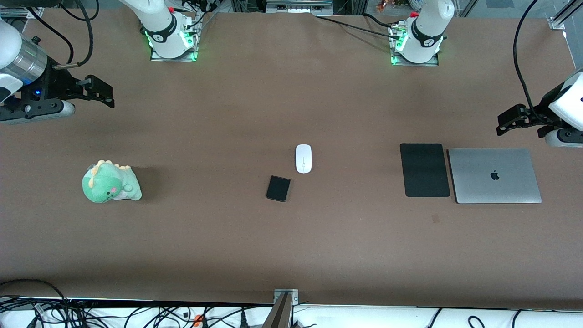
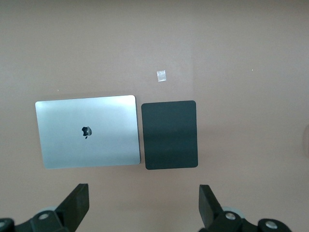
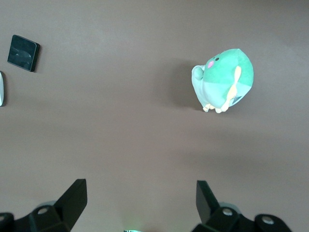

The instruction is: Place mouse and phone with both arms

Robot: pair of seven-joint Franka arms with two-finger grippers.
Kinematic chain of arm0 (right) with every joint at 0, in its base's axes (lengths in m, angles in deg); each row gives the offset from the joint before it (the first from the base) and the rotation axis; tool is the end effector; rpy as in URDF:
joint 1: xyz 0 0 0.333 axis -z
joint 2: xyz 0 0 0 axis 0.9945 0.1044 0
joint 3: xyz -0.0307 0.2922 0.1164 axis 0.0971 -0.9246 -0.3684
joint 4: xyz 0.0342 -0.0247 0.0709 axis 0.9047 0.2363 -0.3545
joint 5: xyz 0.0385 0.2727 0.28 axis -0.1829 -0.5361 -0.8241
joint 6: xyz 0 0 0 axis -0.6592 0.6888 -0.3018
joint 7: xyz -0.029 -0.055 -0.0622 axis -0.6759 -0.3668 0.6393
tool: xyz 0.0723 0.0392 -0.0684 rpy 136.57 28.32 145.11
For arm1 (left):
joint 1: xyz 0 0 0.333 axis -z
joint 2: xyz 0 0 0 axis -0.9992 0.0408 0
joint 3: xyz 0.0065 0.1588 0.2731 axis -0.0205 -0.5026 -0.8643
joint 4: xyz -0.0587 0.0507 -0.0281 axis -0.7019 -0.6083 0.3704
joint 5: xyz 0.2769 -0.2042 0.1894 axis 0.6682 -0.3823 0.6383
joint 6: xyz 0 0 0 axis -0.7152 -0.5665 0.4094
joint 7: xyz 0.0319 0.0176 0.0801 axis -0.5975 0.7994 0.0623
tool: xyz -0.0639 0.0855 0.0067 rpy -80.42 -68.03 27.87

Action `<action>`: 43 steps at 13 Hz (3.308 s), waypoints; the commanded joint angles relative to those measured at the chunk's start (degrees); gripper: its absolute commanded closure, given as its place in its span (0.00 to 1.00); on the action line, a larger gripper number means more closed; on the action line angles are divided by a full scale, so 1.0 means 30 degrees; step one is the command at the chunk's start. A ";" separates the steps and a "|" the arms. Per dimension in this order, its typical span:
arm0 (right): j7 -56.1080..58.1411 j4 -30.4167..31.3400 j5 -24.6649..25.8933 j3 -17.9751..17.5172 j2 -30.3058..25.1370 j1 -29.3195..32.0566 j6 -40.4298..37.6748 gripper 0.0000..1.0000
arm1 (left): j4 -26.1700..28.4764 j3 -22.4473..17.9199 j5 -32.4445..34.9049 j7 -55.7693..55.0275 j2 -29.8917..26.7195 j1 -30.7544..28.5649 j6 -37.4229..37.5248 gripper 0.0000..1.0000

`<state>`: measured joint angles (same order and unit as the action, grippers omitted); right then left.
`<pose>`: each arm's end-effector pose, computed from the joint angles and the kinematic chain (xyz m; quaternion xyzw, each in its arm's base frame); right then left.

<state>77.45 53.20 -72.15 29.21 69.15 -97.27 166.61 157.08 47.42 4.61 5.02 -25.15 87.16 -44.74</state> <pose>0.5503 0.0652 0.6002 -0.9963 -0.0775 0.0355 0.0086 0.5849 0.0074 0.5873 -0.9997 0.0180 0.0089 0.0105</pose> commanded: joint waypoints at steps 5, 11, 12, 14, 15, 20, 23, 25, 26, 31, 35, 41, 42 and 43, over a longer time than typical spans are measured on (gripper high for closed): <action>0.0066 -0.0309 0.0230 -0.0125 -0.0051 0.0231 -0.0391 0.00 | -0.0544 0.0120 -0.0033 0.0282 0.0280 -0.0331 0.0661 0.00; 0.0066 -0.0309 0.0230 -0.0038 -0.0051 0.0231 -0.0391 0.00 | -0.0629 0.2255 -0.0994 -0.0272 0.4108 0.1541 0.2220 0.00; 0.0066 -0.0309 0.0230 -0.0037 -0.0051 0.0231 -0.0391 0.00 | -0.0544 0.2520 -0.2277 -0.1145 0.4814 0.1921 0.1231 0.00; 0.0066 -0.0309 0.0230 -0.0037 -0.0022 0.0231 -0.0391 0.00 | -0.0455 0.2611 -0.3284 -0.2001 0.5871 0.3496 -0.0733 0.00; 0.0066 -0.0309 0.0230 -0.0037 0.0007 0.0260 -0.0391 0.00 | -0.0426 0.2582 -0.3344 -0.2613 0.6311 0.4841 -0.2018 0.00; 0.0066 -0.0309 0.0376 0.0022 0.0095 0.0290 -0.0362 0.00 | -0.0367 0.2523 -0.2295 -1.0779 0.9737 1.0356 -0.8670 0.00; 0.0037 -0.0309 0.0377 0.0022 0.0125 0.0348 -0.0275 0.00 | -0.0367 0.2465 -0.0245 -1.3740 1.1612 1.1881 -1.1048 0.00; 0.0037 -0.0309 0.0406 0.0022 0.0125 0.0436 -0.0186 0.00 | -0.0338 0.2523 0.1394 -1.5126 1.2581 1.2236 -1.2629 0.00; 0.0037 -0.0309 0.0464 0.0022 0.0125 0.0436 -0.0157 0.00 | -0.0338 0.2494 0.1837 -1.5187 1.3078 1.2556 -1.3303 0.00; -0.0256 -0.0338 0.0698 -0.0008 0.0270 0.0319 -0.0098 0.00 | -0.0017 0.2435 0.1929 -1.5657 1.3815 1.2765 -1.4511 0.00; -0.0227 -0.0338 0.0699 -0.0008 0.0505 0.0231 0.0048 0.00 | 0.0248 0.2494 0.2867 -1.5364 1.3583 1.2502 -1.4308 0.68; -0.0314 -0.0309 0.0377 -0.0125 0.0855 0.0056 0.0517 0.00 | -0.0016 0.2611 0.2544 -1.0050 0.9660 0.8322 -0.6442 0.76; -0.0373 -0.0309 0.0348 -0.0125 0.1089 -0.0119 0.0749 0.00 | -0.0045 0.2640 0.2544 -0.8436 0.9394 0.7267 -0.5468 0.74; -0.1185 -0.0309 0.0347 -0.0125 0.1294 -0.0352 0.0955 0.00 | 0.0042 0.2611 0.2544 -0.7202 0.9218 0.6329 -0.4676 0.74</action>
<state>76.81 53.18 -70.96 29.08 71.52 -97.28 168.58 155.37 54.30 11.73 -23.86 4.53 111.48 -62.49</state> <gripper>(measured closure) 0.000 0.388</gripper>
